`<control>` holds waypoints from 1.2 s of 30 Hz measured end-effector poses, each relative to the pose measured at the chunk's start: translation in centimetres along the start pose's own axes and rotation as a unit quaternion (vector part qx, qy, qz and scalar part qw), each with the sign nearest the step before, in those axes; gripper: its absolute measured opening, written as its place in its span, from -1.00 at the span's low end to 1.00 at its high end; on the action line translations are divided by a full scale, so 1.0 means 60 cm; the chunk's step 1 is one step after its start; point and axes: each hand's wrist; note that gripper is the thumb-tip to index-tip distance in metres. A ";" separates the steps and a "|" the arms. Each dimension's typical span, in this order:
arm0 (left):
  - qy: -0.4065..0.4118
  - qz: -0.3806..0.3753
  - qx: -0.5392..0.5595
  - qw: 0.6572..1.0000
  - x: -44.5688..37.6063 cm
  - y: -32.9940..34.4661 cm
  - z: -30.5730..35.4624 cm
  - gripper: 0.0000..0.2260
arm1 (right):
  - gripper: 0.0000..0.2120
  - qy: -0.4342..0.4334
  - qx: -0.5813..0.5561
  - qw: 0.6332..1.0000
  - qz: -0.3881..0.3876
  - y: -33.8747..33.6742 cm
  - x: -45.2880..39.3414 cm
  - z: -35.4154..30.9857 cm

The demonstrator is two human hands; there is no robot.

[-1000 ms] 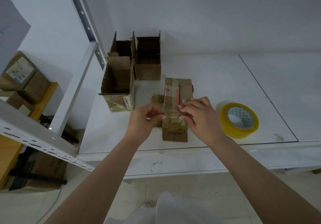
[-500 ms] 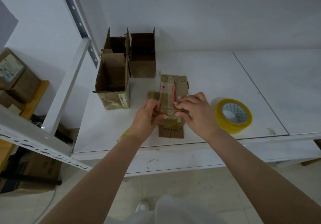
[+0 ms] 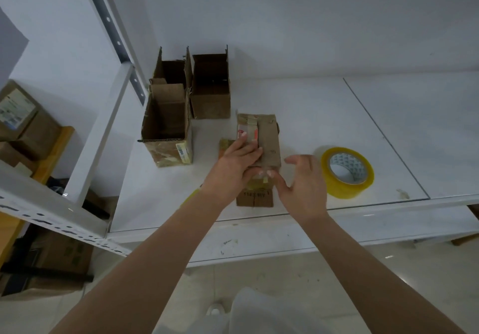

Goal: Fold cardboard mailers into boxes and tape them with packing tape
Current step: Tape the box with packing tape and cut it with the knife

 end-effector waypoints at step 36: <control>-0.111 0.035 -0.052 0.992 -0.045 -0.005 0.046 -0.46 | -0.65 -0.103 0.102 0.983 -0.117 -0.059 -0.109 0.031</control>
Point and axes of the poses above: each hand's wrist, its own x-axis away from the middle knuckle, its own y-axis out of the palm, z = x × y, and after that the axes turned 9 degrees about z, right-handed
